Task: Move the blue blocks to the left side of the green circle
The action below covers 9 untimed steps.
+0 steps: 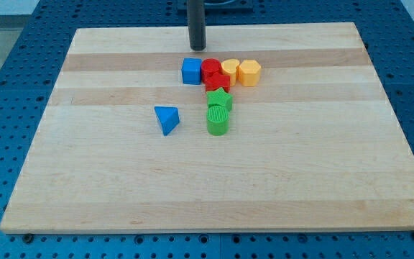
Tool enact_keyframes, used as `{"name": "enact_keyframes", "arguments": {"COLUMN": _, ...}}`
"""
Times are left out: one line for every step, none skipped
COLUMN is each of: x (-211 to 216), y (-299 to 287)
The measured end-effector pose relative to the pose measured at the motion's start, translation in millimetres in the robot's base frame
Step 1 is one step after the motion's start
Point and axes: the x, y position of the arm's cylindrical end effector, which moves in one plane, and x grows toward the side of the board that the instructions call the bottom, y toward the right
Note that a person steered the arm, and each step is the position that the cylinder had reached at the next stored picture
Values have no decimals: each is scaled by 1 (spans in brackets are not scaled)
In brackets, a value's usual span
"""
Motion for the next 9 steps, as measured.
{"name": "enact_keyframes", "arguments": {"x": 20, "y": 0}}
{"name": "enact_keyframes", "arguments": {"x": 43, "y": 4}}
{"name": "enact_keyframes", "arguments": {"x": 56, "y": 6}}
{"name": "enact_keyframes", "arguments": {"x": 81, "y": 8}}
{"name": "enact_keyframes", "arguments": {"x": 60, "y": 8}}
{"name": "enact_keyframes", "arguments": {"x": 21, "y": 1}}
{"name": "enact_keyframes", "arguments": {"x": 25, "y": -7}}
{"name": "enact_keyframes", "arguments": {"x": 41, "y": -7}}
{"name": "enact_keyframes", "arguments": {"x": 59, "y": -7}}
